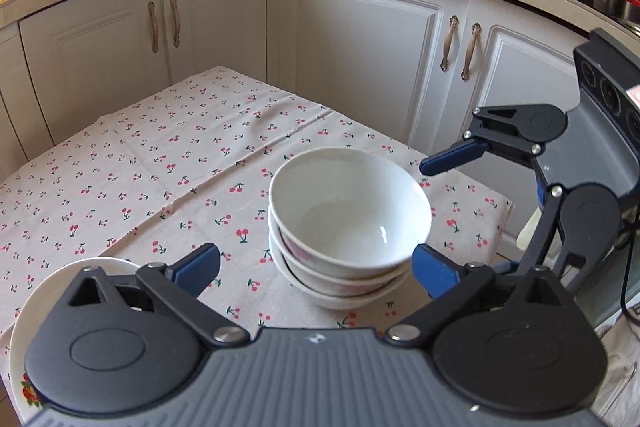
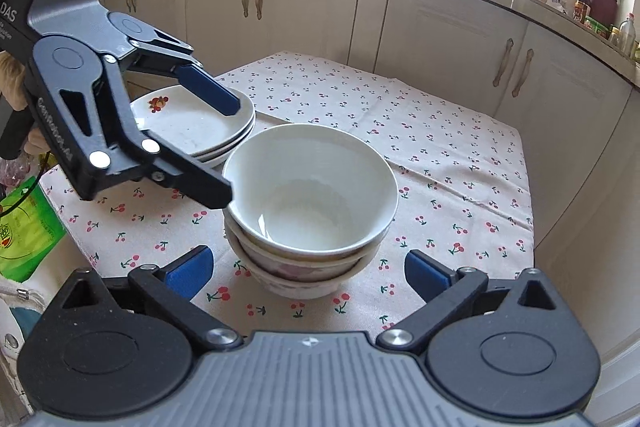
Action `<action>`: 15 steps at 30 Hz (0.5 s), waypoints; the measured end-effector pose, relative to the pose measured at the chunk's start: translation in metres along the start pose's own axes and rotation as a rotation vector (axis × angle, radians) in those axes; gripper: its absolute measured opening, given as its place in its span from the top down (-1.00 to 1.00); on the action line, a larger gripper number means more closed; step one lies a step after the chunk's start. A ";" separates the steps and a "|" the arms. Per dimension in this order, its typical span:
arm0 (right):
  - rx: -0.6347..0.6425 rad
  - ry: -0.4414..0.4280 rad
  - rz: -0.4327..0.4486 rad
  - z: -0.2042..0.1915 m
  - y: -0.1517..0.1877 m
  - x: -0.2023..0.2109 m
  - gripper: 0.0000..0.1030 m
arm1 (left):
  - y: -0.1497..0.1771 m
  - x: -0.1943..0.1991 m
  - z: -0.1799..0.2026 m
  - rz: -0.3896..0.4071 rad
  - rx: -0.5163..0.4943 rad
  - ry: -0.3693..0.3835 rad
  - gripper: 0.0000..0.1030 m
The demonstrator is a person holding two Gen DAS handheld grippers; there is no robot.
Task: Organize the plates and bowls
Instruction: 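Open both tools and release the small bowl on the bowl stack, then clamp the three-bowl stack rim with the right tool while the left tool grips it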
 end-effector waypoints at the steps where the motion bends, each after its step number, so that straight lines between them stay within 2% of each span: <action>1: -0.002 0.002 -0.004 0.001 0.002 0.000 -1.00 | 0.005 0.000 0.002 -0.004 -0.014 0.000 -0.97; 4: -0.004 0.004 -0.017 0.002 0.007 -0.003 -1.00 | 0.017 -0.004 0.006 -0.040 -0.042 0.001 -0.97; 9: -0.016 0.003 -0.060 0.005 0.016 -0.015 -1.00 | 0.029 -0.022 0.002 -0.090 0.003 0.038 -0.97; 15: 0.009 0.001 -0.110 0.005 0.026 -0.031 -1.00 | 0.039 -0.046 0.002 -0.157 -0.033 0.053 -0.97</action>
Point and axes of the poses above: each gripper's, at about its wrist camera, not at the fingertips, and x roughly against the way its jaws point, z to its right, y to its underside, the point moved 2 cm from there along -x, roughly the way its jaws point, and after that the axes turned 4 degrees about z, right-handed, at the moved point
